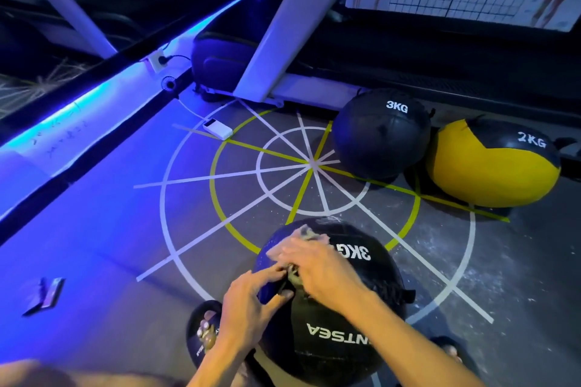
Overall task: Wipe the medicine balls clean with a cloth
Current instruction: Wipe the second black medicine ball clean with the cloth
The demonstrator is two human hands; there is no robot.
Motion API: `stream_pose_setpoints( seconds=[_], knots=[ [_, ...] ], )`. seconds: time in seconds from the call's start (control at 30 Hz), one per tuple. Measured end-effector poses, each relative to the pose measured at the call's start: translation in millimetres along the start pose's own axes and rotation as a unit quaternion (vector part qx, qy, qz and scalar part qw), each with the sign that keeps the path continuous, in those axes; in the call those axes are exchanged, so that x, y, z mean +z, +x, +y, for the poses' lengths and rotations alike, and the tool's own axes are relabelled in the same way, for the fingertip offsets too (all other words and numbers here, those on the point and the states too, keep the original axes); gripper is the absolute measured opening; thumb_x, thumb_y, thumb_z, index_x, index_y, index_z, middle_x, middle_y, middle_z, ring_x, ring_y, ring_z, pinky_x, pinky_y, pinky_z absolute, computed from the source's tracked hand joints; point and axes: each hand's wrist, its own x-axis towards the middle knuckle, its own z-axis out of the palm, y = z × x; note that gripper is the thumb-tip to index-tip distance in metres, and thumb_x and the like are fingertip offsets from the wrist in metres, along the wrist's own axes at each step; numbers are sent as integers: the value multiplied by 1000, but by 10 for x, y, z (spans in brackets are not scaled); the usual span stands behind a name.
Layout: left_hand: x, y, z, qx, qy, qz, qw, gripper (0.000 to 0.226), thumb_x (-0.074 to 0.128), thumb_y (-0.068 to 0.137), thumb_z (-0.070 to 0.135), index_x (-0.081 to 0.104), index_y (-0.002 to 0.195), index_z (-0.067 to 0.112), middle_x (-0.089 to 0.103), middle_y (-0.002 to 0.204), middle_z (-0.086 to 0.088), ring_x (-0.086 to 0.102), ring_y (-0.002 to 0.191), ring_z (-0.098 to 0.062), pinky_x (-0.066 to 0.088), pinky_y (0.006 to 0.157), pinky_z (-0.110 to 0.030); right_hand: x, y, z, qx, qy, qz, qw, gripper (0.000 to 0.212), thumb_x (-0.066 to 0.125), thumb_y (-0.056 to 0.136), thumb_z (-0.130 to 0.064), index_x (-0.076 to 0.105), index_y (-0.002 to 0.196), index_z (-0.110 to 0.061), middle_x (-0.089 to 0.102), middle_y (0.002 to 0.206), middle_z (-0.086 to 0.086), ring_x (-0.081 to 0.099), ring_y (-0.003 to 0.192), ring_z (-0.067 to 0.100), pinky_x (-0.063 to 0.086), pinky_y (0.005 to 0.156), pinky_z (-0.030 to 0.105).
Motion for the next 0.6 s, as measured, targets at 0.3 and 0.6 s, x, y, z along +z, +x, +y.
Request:
stream_pose_setpoints(
  seconds=[0.3,0.6],
  knots=[
    [154,11,112,59,32,28,997,21,79,84,43,77,105,41,68,113,34,56,105,21,47,93,-20,-194,248,-20,107,38,-66,991,25,58,88,-17,63,106,-34,67,112,-2,64,103,18,57,86,36],
    [299,47,95,60,-15,47,997,28,78,85,48,77,112,39,60,117,44,56,116,18,36,103,-8,-334,374,242,24,-22,-130,991,41,49,96,-12,62,105,-50,61,129,-4,59,114,15,49,106,41]
  ],
)
